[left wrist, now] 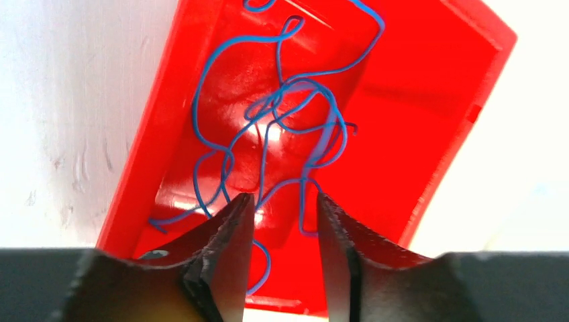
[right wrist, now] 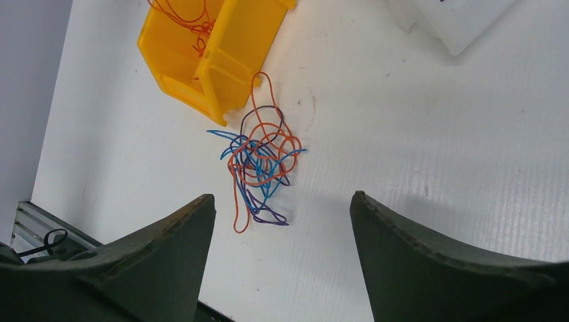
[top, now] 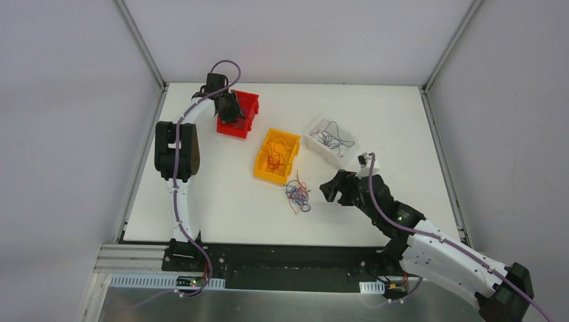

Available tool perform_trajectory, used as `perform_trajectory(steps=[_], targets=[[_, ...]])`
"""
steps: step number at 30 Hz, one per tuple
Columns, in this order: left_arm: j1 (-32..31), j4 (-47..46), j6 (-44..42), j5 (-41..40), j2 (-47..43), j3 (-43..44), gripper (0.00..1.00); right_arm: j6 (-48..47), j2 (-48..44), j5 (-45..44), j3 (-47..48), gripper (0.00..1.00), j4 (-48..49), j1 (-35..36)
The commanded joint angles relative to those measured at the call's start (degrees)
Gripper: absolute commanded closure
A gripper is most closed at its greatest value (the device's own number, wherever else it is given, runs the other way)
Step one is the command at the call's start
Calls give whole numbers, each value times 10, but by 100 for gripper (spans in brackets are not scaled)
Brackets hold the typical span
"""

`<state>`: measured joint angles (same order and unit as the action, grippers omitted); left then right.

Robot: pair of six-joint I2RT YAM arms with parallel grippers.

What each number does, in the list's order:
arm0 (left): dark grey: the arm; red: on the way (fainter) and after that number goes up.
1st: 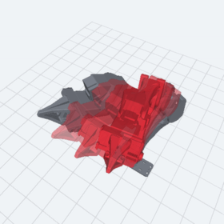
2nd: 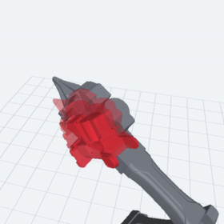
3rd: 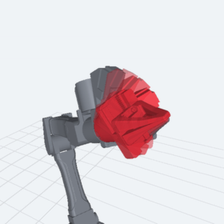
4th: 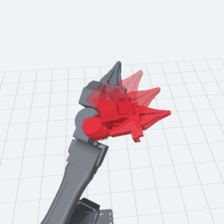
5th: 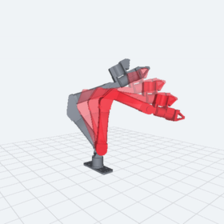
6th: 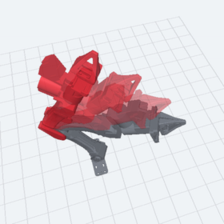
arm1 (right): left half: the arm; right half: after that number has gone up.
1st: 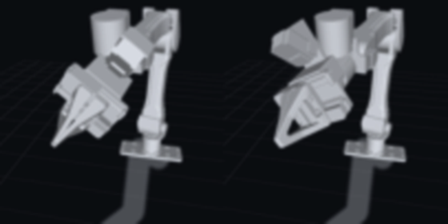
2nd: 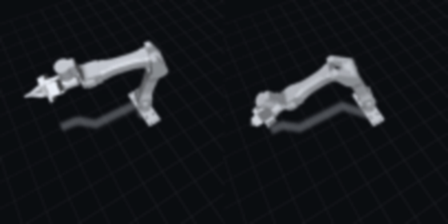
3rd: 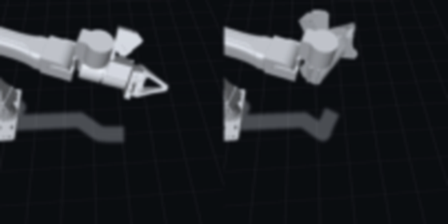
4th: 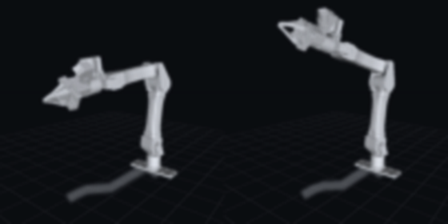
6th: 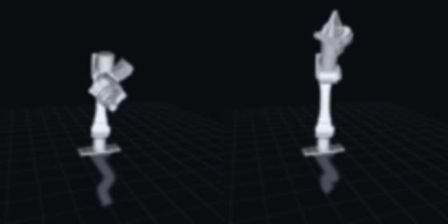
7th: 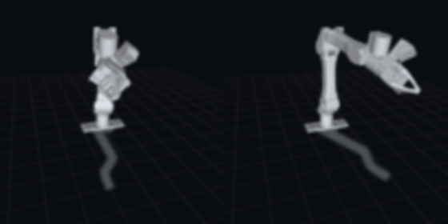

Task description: Untangle the cables

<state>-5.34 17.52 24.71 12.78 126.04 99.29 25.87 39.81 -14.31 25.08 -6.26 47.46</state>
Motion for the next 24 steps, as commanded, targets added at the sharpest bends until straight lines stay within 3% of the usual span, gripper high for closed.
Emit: perform_trajectory(steps=[1, 9, 15, 20, 24], targets=[[-8, 18, -24, -28, -80, 4, 58, -2, 3, -5, 19, 23, 16, -1], [-23, 18, -37, -35, -155, 6, 37, 0, 17, -3, 25, 23, 14, -1], [-40, 18, -39, -46, -247, -31, 6, -3, 26, 1, 31, 22, 12, -1], [-68, 18, -39, -60, -352, -113, 1, -8, 53, 7, 44, 21, 0, -1], [-139, 17, -42, -105, -443, -210, 1, -8, 76, 7, 49, 21, -2, -1]])
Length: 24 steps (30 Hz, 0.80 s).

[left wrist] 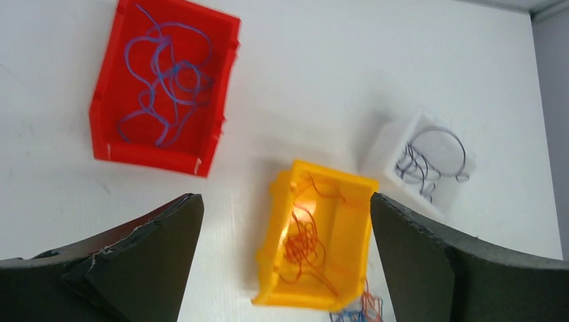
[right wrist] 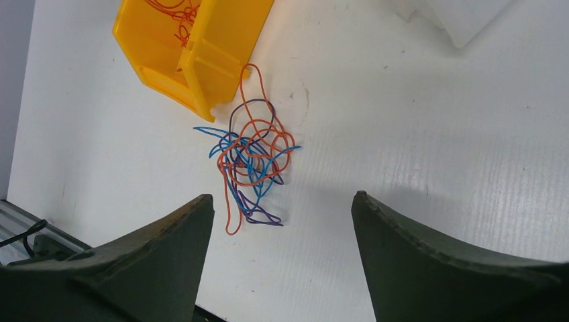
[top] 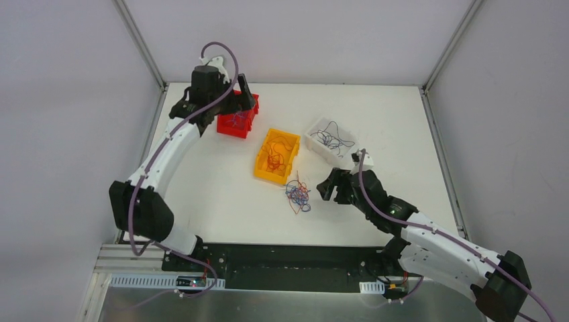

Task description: Untangle the cables

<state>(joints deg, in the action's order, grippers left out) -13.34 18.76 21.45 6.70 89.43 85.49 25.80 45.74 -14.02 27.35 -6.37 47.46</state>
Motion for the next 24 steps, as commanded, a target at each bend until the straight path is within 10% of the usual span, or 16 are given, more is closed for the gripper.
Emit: perform_trajectory(steps=[1, 12, 24], targets=[[-82, 5, -12, -52, -95, -97, 1, -7, 22, 5, 28, 21, -1, -1], [-256, -40, 19, -62, -244, -310, 2, 27, 37, 32, 19, 21, -16, -39], [-352, -106, 75, -82, -200, -351, 5, 33, 36, 51, 19, 21, -26, -54]])
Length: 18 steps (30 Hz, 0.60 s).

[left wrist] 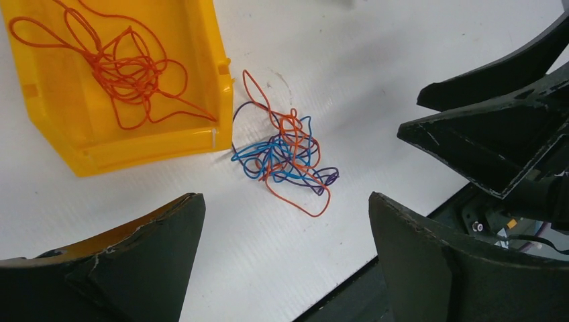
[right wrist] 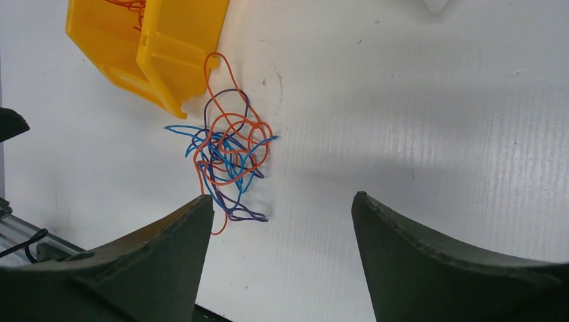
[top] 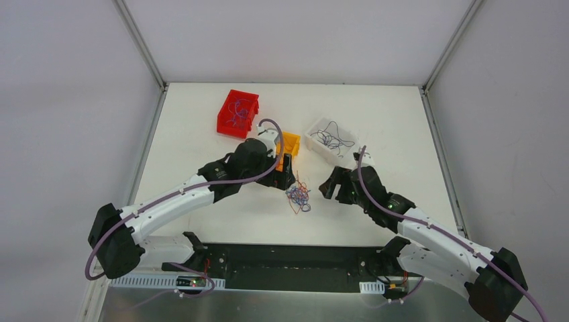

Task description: Untangle the cables

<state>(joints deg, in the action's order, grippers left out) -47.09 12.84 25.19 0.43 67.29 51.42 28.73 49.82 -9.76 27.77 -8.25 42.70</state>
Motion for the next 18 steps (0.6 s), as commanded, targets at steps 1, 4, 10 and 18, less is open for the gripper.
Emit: perform_trajectory(steps=[1, 4, 10, 18], targets=[[-16, -51, 47, -22, 33, -10, 5, 2, -4, 10, 18, 21, -10, -8], [-22, -64, 59, -13, 70, -1, 8, -8, 0, 11, 26, 21, -18, -12], [-26, -71, 58, 6, 138, 22, 12, -8, 7, 10, 26, 21, -15, -17], [-26, -103, 84, 7, 212, 8, 24, -3, 25, 30, 29, 21, 1, -18]])
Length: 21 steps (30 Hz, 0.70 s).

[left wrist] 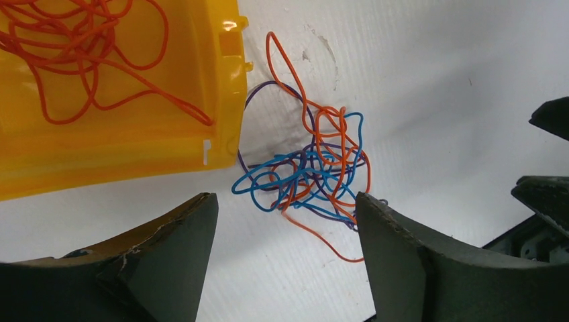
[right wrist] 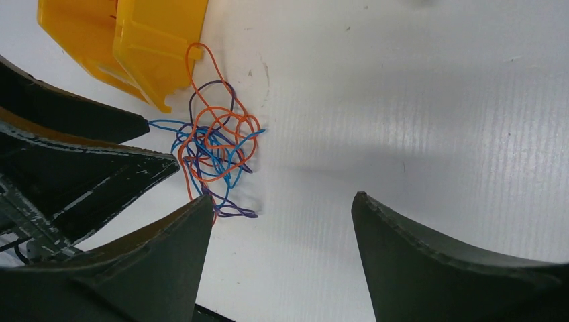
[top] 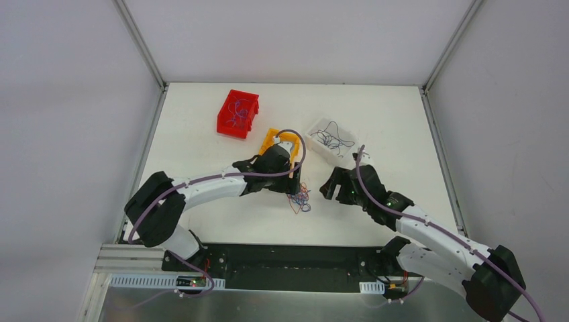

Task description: Untangle the cables

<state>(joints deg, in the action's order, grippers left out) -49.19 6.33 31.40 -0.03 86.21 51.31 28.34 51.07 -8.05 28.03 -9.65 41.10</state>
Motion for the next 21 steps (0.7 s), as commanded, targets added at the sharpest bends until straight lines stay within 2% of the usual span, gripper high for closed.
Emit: perform_trajectory(steps=[1, 4, 8, 17, 21], targets=[[-6, -43, 25, 15, 31, 8, 27, 0, 17, 17, 30, 21, 15, -2], [-5, -57, 31, 27, 48, 4, 41, -3, 40, 44, 41, 21, 18, -2], [-5, -61, 11, 52, 29, -7, 98, -15, 74, 109, 48, 24, 39, -2], [-5, -171, -29, 118, -83, -118, 100, -15, 136, 178, 48, 32, 88, -2], [-5, -203, -21, 119, -111, -148, 100, -16, 160, 222, 47, 39, 122, 2]])
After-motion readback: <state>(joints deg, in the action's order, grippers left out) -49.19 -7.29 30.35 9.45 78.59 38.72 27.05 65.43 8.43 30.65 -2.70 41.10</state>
